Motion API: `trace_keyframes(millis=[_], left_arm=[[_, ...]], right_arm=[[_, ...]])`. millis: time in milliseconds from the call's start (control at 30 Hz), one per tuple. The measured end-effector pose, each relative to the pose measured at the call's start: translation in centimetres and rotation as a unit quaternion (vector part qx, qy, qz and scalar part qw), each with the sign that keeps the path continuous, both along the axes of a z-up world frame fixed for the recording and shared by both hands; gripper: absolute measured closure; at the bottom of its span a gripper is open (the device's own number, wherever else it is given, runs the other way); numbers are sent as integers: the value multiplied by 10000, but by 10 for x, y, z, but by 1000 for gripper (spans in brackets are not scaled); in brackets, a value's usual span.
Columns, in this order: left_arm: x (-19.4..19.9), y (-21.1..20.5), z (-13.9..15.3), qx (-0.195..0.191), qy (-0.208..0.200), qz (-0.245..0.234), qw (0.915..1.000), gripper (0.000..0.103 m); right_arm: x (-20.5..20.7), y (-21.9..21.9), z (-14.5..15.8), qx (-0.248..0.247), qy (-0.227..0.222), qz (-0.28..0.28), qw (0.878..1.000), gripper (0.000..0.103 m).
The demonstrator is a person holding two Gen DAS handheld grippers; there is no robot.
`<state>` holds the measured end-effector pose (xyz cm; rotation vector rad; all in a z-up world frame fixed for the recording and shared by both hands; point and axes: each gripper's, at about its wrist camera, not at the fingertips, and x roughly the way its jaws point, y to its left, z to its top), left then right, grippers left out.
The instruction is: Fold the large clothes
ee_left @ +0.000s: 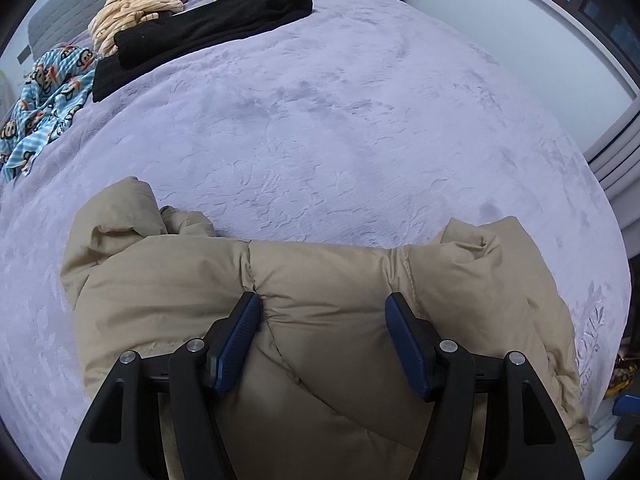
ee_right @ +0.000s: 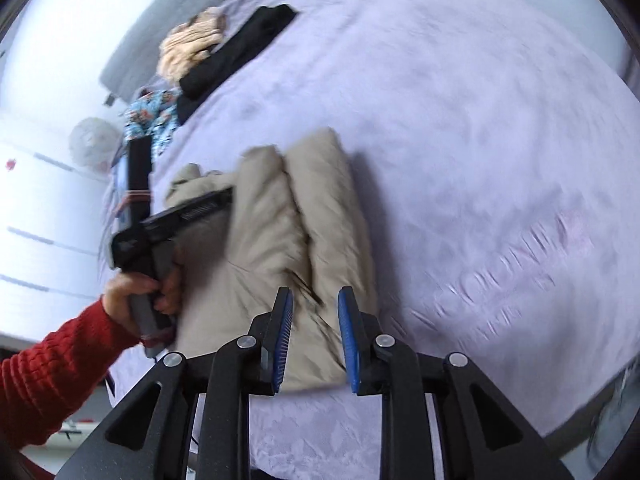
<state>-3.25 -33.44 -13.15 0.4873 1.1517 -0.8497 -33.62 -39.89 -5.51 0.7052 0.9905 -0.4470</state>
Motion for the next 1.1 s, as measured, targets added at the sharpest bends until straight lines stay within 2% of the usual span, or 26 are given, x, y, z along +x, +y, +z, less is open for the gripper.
trace_keyframes(millis=[133,200,267,300,333,367,433,633,700,767,833,900,1033,1100], left_arm=[[-1,15,19,150,-67,161,9997,36],[-2,30,33,143,-72,235,9996,36],[-4,52,47,85,-49,383,9992,36],[-5,63,52,54,-38,469,9989,33],[-6,76,58,19,-25,587,9983,9],[-7,90,62,-27,-36,737,9973,0],[-9,114,70,-178,-64,991,9949,0],[-9,171,75,-146,9,1614,9868,0],[-6,186,74,-259,194,1745,9841,0],[-3,194,66,-192,378,1760,9835,0],[-2,199,58,95,399,1742,9839,0],[-4,206,57,199,406,1665,9850,0],[-11,223,60,191,422,1522,9873,0],[-13,230,60,156,442,1460,9882,0]], right_arm=[[55,-2,-37,280,164,525,9981,77],[54,0,-58,375,513,617,9961,77],[54,0,-77,610,589,571,9948,75],[51,-1,-81,669,580,539,9946,75],[48,-1,-85,690,583,538,9945,75],[45,-1,-87,679,596,551,9944,75],[42,0,-93,667,638,581,9940,75],[49,13,-97,547,819,557,9936,75],[58,22,-99,457,915,563,9932,75],[59,28,-97,359,1003,518,9930,75],[67,33,-94,333,1050,412,9931,72],[71,38,-89,256,1112,373,9928,72],[69,49,-71,115,1150,155,9932,69],[65,56,-61,53,1060,58,9943,60]])
